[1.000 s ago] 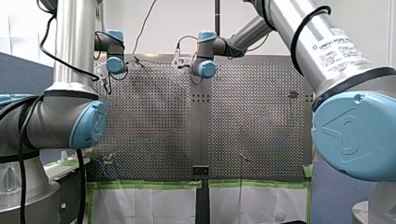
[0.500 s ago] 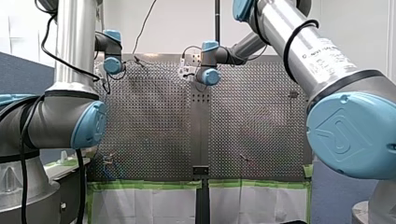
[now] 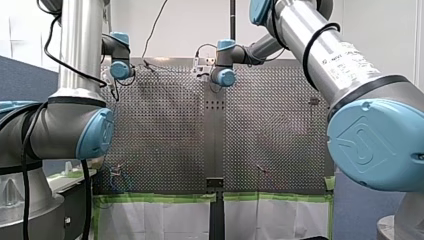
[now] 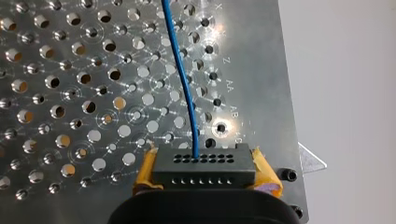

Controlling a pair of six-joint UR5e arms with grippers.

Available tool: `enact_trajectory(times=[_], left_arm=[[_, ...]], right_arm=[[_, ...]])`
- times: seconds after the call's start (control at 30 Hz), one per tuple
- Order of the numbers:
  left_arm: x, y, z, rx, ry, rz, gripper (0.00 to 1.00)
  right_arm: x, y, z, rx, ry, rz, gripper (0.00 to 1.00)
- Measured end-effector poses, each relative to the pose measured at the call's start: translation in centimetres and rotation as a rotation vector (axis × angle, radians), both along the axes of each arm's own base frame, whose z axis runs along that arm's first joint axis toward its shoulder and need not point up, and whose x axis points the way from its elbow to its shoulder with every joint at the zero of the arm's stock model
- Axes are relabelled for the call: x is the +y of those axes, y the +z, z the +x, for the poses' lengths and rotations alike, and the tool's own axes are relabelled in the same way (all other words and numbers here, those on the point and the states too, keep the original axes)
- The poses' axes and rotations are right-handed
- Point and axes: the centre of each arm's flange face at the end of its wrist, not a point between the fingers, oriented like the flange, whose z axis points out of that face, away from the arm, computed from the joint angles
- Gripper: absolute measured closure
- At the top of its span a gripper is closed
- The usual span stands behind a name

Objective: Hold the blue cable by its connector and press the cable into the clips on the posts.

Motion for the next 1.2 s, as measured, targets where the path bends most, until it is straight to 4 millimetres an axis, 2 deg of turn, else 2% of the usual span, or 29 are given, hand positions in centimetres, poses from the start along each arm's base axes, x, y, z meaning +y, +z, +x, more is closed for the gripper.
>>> enact_trajectory(times=[0.03, 0.37, 0.53, 0.77, 1.2], left_arm=[[0.0, -0.1, 0.0, 0.007, -0.001, 0.004, 0.0], [0.5, -0.8, -1.2, 0.102, 0.08, 0.042, 0.0], [0.1, -0.9, -3.1, 0.153, 0.105, 0.064, 0.0], [-1.0, -1.3, -5.9, 0.203, 0.054, 0.036, 0.0], [-4.0, -2.4, -11.7, 0.312, -0.074, 0.055, 0.0]], right_arm=[[0.0, 0.0, 0.0, 0.001, 0.0, 0.001, 1.0], [0.1, -0.1, 0.0, 0.011, 0.006, 0.008, 1.0], [0.1, -0.1, -0.1, 0.013, 0.006, 0.01, 1.0], [0.1, -0.2, -0.1, 0.011, 0.007, 0.013, 1.0], [0.2, -0.2, 0.0, 0.012, 0.009, 0.02, 1.0]])
